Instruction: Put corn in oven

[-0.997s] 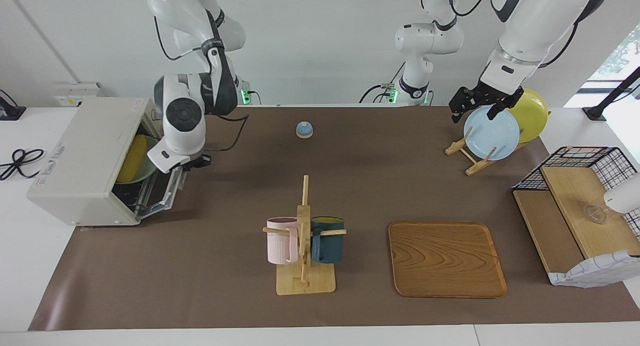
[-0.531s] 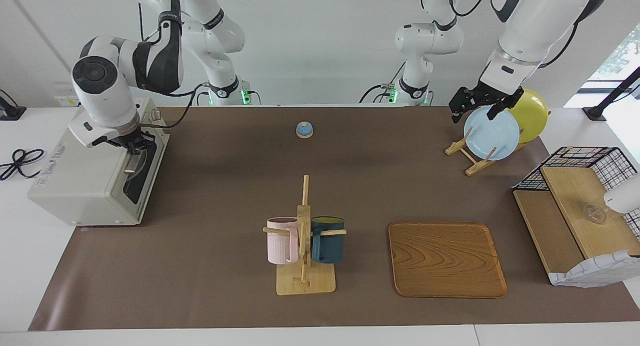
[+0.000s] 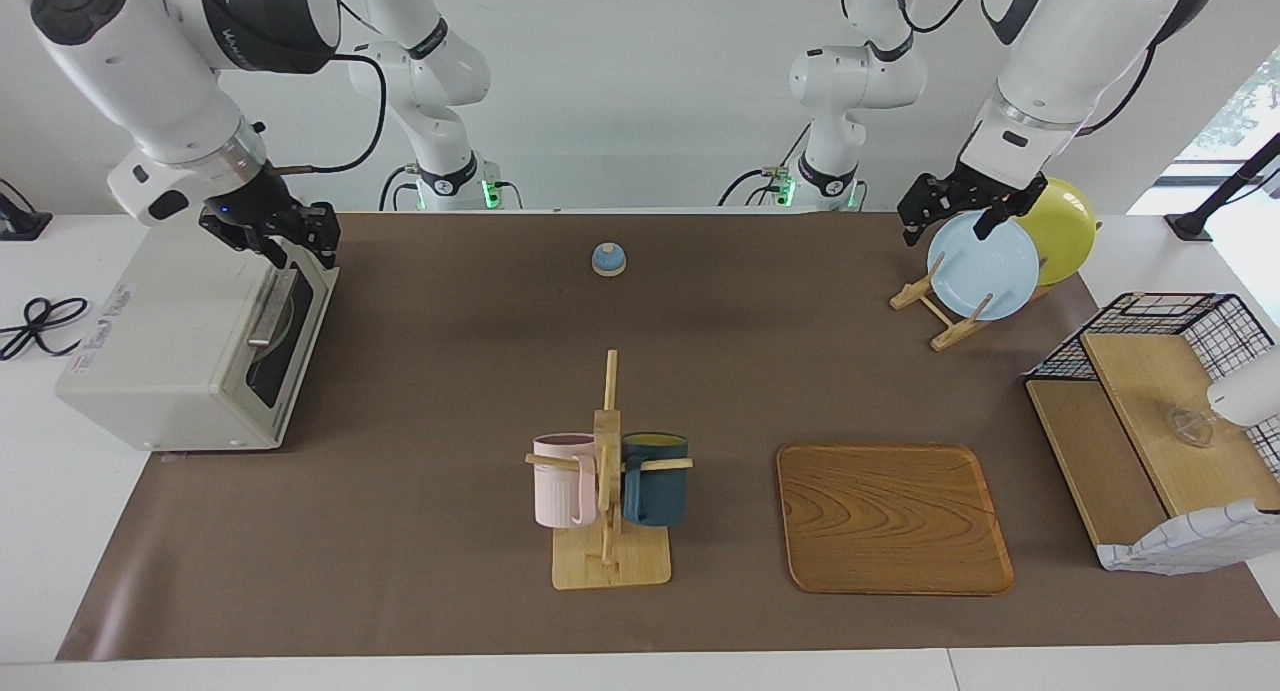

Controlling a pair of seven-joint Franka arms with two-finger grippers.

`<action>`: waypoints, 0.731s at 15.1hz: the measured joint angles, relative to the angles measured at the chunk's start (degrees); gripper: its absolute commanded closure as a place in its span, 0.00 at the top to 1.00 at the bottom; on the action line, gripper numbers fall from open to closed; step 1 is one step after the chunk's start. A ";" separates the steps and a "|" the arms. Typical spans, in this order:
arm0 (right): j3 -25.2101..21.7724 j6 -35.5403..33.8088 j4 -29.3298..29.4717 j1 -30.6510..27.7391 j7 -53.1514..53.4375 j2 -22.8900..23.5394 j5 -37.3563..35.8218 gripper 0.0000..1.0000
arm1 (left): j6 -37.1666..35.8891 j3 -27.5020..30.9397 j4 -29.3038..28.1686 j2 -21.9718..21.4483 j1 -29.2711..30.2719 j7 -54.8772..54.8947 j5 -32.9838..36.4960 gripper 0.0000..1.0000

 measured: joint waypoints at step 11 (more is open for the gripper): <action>-0.31 -0.45 -0.61 0.93 1.55 -0.77 0.00 1.00 | 0.00 0.00 0.00 0.00 0.00 0.00 0.00 1.00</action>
